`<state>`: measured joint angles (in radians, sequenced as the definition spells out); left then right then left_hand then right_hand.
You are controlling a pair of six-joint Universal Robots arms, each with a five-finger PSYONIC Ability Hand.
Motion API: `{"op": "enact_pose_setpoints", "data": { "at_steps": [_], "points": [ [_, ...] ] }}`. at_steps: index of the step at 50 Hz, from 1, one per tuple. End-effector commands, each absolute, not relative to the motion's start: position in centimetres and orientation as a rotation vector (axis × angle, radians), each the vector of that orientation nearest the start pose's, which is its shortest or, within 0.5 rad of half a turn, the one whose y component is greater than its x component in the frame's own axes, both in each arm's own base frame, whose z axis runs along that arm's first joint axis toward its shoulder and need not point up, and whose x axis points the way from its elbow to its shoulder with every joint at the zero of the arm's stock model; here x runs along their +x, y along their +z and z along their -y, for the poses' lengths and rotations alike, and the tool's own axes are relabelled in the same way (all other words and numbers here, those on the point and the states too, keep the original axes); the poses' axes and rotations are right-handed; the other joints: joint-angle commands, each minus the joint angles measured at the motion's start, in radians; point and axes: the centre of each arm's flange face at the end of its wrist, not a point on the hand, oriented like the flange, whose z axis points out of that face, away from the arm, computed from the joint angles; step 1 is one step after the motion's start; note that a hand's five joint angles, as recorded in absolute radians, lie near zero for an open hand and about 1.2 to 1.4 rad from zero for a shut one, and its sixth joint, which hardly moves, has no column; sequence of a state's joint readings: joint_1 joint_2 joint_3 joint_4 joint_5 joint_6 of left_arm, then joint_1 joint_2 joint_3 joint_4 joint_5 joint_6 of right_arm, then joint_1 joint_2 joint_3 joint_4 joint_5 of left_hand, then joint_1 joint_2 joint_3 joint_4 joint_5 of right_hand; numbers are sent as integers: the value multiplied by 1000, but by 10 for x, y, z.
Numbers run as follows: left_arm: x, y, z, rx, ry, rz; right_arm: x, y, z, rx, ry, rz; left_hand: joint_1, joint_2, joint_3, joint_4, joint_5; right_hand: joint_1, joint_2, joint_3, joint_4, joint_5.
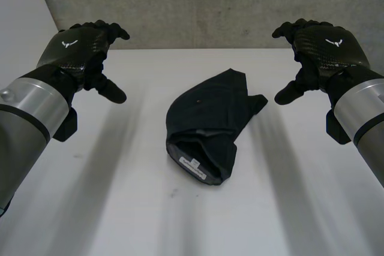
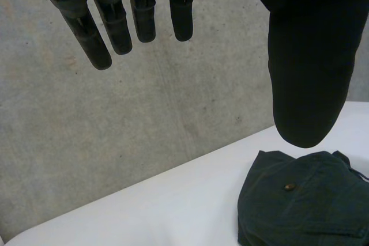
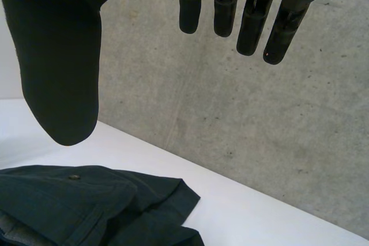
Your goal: Fold the shorts.
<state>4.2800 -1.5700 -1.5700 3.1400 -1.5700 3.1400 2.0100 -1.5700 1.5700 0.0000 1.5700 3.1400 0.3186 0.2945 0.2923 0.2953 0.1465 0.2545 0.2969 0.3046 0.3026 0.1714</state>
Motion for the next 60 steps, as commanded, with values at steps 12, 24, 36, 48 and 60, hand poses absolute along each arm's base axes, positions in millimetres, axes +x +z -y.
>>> {"op": "enact_pose_setpoints", "data": {
  "at_steps": [12, 24, 36, 48, 60],
  "points": [
    [-227, 367, 252, 265, -2599, -2221, 236, 328, 271, -446, -2133, -1928, -144, -120, -118, -121, -147, -80, -122, -130, -128, -171],
    [-227, 364, 249, 267, -2589, -2234, 237, 328, 269, -481, -2143, -1921, -144, -120, -118, -121, -147, -80, -122, -130, -128, -171],
    [-229, 353, 247, 269, -2556, -2291, 240, 325, 266, -503, -2140, -1927, -144, -120, -118, -121, -147, -80, -122, -130, -128, -171],
    [-231, 349, 245, 290, -2546, -2307, 240, 325, 266, -506, -2138, -1928, -144, -120, -118, -121, -147, -80, -122, -130, -128, -171],
    [-233, 348, 244, 295, -2547, -2312, 241, 324, 267, -507, -2136, -1929, -144, -120, -118, -121, -147, -80, -122, -130, -128, -171]
  ]
}}
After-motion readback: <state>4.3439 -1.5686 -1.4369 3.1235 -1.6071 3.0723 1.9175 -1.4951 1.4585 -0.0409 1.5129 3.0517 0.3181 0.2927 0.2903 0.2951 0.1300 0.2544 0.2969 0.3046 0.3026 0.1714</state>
